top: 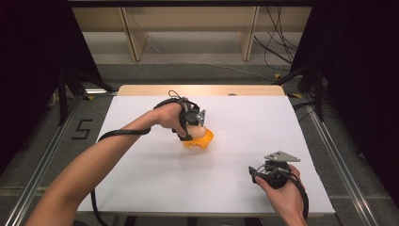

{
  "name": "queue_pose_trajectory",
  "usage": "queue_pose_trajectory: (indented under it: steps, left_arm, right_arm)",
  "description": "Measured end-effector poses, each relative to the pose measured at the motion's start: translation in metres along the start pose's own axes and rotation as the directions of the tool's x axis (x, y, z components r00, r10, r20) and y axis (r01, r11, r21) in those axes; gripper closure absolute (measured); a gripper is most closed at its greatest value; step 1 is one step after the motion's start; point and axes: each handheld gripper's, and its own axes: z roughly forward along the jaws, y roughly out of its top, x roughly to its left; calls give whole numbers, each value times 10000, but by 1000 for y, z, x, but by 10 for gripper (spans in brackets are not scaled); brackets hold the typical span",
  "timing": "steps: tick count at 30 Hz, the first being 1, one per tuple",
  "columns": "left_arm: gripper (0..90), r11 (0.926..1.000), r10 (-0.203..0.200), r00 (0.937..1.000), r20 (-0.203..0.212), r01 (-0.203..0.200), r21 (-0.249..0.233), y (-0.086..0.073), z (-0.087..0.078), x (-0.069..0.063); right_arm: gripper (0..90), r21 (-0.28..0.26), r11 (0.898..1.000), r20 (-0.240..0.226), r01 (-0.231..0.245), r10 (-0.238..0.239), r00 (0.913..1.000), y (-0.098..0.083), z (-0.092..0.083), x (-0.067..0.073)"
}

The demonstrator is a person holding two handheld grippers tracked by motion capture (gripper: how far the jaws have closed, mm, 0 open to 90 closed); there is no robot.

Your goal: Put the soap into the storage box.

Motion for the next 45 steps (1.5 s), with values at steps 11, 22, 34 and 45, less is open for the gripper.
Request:
queue_pose_trajectory:
  steps: [11, 22, 34, 45]
  left_arm:
    - [323, 9999, 106, 9996, 274, -107, 38, 3, 5, 0]
    - [323, 10000, -65, 9990, 449, 65, 2, 3, 10, 3]
    - [323, 9998, -185, 9982, 562, 185, -6, 5, 13, 4]
    - [319, 9988, -495, 9967, 648, 492, 61, 4, 17, 6]
  right_arm:
    - [339, -16, 10000, -54, 39, -39, 10000, 0, 0, 0]
    - [339, -123, 9999, -70, 45, -46, 10000, 0, 0, 0]
    - [339, -127, 9999, 16, 105, -105, 9999, 0, -1, -1]
    - [339, -114, 9999, -40, 76, -77, 10000, 0, 0, -1]
